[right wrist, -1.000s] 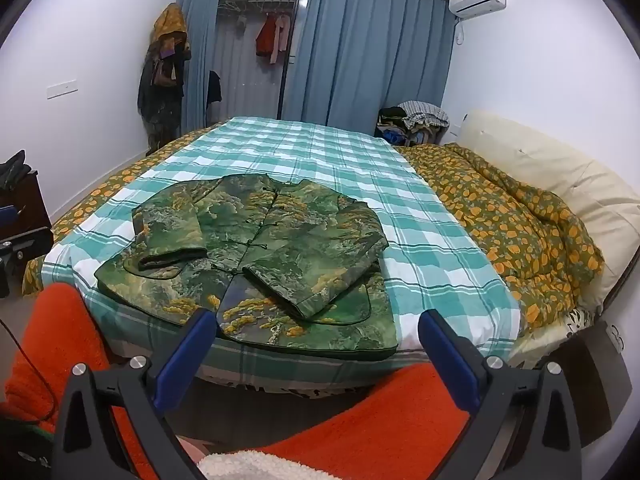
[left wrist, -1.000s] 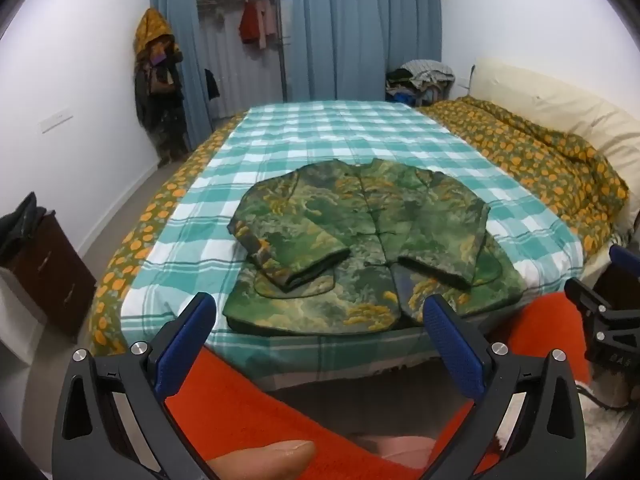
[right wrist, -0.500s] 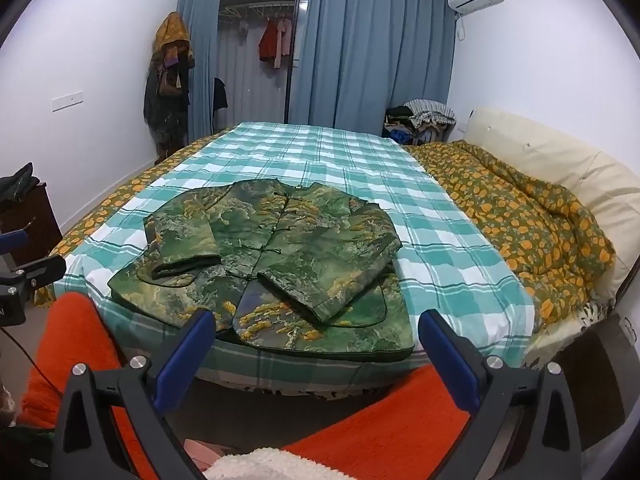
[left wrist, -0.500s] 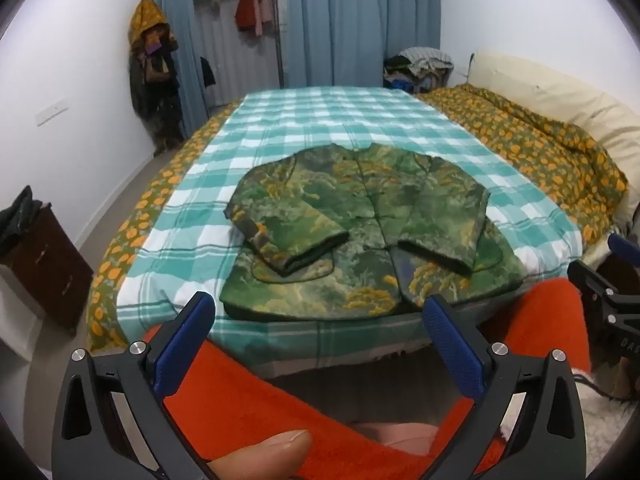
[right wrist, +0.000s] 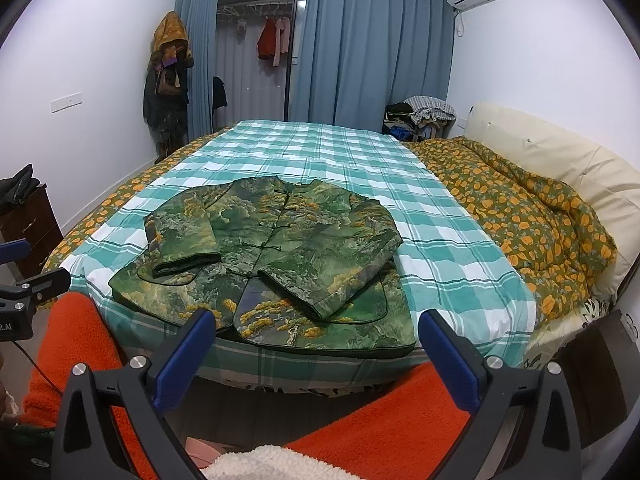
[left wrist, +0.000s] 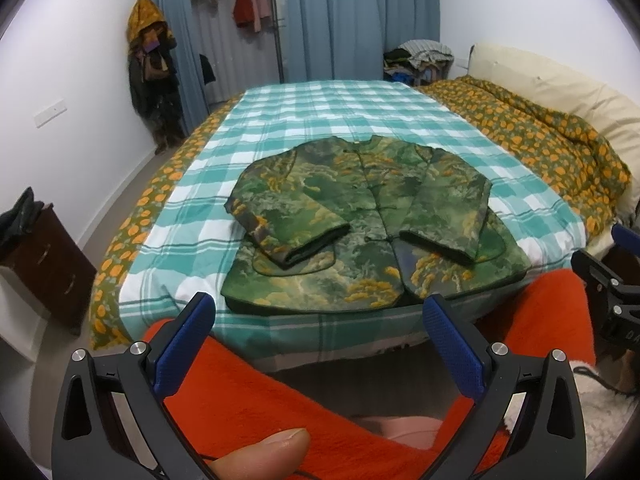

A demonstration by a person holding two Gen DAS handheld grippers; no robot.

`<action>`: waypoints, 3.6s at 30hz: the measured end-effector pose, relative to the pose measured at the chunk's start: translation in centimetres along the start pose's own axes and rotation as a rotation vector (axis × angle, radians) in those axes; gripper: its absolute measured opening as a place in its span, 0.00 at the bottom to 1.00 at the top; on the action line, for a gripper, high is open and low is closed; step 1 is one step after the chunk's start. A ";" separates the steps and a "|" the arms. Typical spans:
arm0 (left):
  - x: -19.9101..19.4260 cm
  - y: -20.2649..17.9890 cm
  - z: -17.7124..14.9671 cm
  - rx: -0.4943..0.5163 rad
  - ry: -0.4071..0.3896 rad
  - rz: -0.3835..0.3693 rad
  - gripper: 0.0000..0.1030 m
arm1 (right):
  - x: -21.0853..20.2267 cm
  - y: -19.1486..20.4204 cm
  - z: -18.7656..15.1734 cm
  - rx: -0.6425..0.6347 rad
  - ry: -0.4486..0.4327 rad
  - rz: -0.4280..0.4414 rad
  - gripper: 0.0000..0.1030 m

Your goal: Fold large clothes

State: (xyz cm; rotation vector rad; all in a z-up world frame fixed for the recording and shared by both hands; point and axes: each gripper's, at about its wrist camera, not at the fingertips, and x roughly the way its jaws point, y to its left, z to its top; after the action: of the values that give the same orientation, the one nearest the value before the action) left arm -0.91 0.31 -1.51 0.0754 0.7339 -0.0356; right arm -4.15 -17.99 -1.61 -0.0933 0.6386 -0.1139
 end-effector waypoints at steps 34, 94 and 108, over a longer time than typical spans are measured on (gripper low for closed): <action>0.3 -0.2 -0.5 0.020 0.015 0.000 1.00 | 0.2 1.0 -0.4 -0.029 0.016 0.014 1.00; 0.7 -0.9 -1.7 0.030 0.033 -0.004 1.00 | 0.3 1.2 -0.9 -0.030 0.021 0.013 1.00; 0.7 -0.9 -1.5 0.029 0.032 -0.002 1.00 | 0.4 1.1 -0.7 -0.030 0.022 0.013 1.00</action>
State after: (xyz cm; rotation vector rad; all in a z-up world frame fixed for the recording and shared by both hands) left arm -1.43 -0.51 -3.15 0.1031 0.7657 -0.0474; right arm -4.21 -16.94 -2.55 -0.1173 0.6632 -0.0931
